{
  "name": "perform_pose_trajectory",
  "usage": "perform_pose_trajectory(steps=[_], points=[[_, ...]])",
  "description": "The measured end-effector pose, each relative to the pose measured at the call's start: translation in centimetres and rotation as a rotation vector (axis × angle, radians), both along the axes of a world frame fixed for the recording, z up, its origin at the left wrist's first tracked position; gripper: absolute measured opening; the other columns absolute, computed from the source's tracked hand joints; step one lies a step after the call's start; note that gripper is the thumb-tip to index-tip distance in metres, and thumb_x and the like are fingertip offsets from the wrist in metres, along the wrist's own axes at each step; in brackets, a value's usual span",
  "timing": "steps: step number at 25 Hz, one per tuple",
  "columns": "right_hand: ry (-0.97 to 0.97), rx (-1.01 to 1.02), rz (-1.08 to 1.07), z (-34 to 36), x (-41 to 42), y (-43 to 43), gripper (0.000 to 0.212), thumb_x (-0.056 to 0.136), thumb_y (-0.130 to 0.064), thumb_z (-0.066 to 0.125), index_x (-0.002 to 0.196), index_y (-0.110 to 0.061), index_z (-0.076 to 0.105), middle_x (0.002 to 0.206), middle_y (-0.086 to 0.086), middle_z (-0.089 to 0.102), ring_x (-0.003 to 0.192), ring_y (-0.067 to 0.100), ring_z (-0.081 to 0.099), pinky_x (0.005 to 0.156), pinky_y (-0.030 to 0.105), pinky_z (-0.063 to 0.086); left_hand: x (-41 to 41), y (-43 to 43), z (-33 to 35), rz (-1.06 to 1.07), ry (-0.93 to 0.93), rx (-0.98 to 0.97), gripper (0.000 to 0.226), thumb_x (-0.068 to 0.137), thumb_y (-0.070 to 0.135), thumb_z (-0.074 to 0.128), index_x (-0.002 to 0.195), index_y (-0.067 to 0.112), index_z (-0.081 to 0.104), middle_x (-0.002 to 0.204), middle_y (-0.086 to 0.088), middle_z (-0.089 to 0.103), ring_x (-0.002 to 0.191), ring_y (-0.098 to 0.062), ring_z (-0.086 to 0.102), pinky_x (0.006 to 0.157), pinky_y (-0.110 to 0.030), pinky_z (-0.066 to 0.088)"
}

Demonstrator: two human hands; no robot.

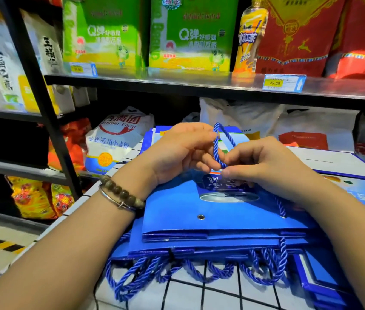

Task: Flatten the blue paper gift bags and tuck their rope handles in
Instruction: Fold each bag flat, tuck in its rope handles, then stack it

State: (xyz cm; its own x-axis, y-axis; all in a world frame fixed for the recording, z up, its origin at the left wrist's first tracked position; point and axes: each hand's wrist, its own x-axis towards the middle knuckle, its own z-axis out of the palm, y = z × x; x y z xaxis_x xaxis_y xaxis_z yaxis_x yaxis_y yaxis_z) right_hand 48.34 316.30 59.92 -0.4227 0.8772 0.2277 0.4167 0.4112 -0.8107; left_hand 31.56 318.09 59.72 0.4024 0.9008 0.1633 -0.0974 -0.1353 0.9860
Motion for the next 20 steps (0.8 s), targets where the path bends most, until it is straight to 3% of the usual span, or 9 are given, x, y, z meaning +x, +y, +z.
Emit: perform_pose_trajectory(steps=[4, 7, 9, 12, 15, 16, 18, 20], points=[[0.036, -0.178, -0.012, 0.2, 0.2, -0.3, 0.009, 0.066, -0.003, 0.074, 0.065, -0.008, 0.067, 0.06, 0.015, 0.068, 0.051, 0.017, 0.064, 0.048, 0.02, 0.051, 0.0, -0.7, 1.1, 0.099, 0.255, 0.051, 0.009, 0.093, 0.01, 0.049, 0.09, 0.008, 0.057, 0.063, -0.004, 0.067, 0.052, -0.011, 0.064, 0.05, -0.018, 0.05], [0.089, -0.158, -0.007, 0.8, 0.3, -0.8, 0.006, 0.053, -0.015, 0.075, 0.058, -0.014, 0.071, 0.055, 0.007, 0.066, 0.052, 0.021, 0.058, 0.049, 0.026, 0.047, -1.3, -3.2, 1.7, 0.211, 0.803, 0.388, 0.015, 0.088, 0.03, 0.055, 0.095, 0.022, 0.066, 0.086, 0.003, 0.071, 0.077, -0.011, 0.066, 0.072, -0.027, 0.052], [0.028, -0.138, -0.006, 1.1, 0.3, -1.2, 0.008, 0.061, -0.007, 0.075, 0.057, -0.013, 0.071, 0.051, 0.005, 0.064, 0.048, 0.016, 0.054, 0.046, 0.024, 0.046, -2.7, -6.1, 0.8, 0.278, 1.092, 0.562, 0.035, 0.079, 0.056, 0.051, 0.105, 0.035, 0.062, 0.101, 0.016, 0.067, 0.092, -0.002, 0.059, 0.084, -0.028, 0.047], [-0.029, -0.145, 0.006, 1.5, -0.2, -2.3, 0.01, 0.071, 0.005, 0.069, 0.068, -0.004, 0.069, 0.056, 0.009, 0.068, 0.046, 0.01, 0.061, 0.049, 0.018, 0.053, -4.4, -10.1, -0.4, 0.4, 1.087, 0.619, 0.06, 0.059, 0.076, 0.036, 0.105, 0.045, 0.057, 0.104, 0.034, 0.058, 0.103, 0.011, 0.049, 0.089, -0.012, 0.041], [0.068, -0.129, 0.044, 1.9, -1.0, -3.9, 0.011, 0.067, 0.004, 0.071, 0.064, -0.005, 0.066, 0.054, 0.008, 0.068, 0.046, 0.009, 0.062, 0.046, 0.016, 0.05, -5.6, -11.1, -0.8, 0.496, 0.936, 0.542, 0.048, 0.051, 0.077, 0.042, 0.088, 0.053, 0.061, 0.091, 0.046, 0.055, 0.103, 0.02, 0.047, 0.086, 0.001, 0.035], [0.087, -0.097, 0.052, 1.9, -1.3, -4.2, 0.015, 0.066, 0.004, 0.072, 0.06, -0.008, 0.065, 0.05, 0.004, 0.067, 0.043, 0.006, 0.06, 0.044, 0.013, 0.047, -5.7, -11.1, -0.8, 0.516, 0.94, 0.53, 0.045, 0.049, 0.078, 0.041, 0.085, 0.056, 0.06, 0.088, 0.047, 0.055, 0.099, 0.02, 0.049, 0.084, -0.002, 0.04], [0.105, -0.048, 0.07, 1.8, -2.0, -4.9, 0.019, 0.065, 0.003, 0.074, 0.057, -0.012, 0.066, 0.047, 0.0, 0.064, 0.042, 0.006, 0.055, 0.045, 0.013, 0.046, -5.5, -11.0, -0.7, 0.493, 0.994, 0.587, 0.048, 0.053, 0.077, 0.038, 0.097, 0.062, 0.05, 0.087, 0.047, 0.056, 0.093, 0.015, 0.053, 0.08, -0.012, 0.047], [0.144, -0.041, 0.086, 1.4, -2.6, -5.2, 0.018, 0.066, 0.004, 0.073, 0.058, -0.012, 0.067, 0.049, 0.002, 0.064, 0.044, 0.008, 0.056, 0.048, 0.016, 0.048, -4.9, -11.1, -0.7, 0.454, 1.04, 0.7, 0.049, 0.065, 0.07, 0.04, 0.109, 0.049, 0.049, 0.092, 0.035, 0.062, 0.085, 0.007, 0.058, 0.069, -0.024, 0.054]])
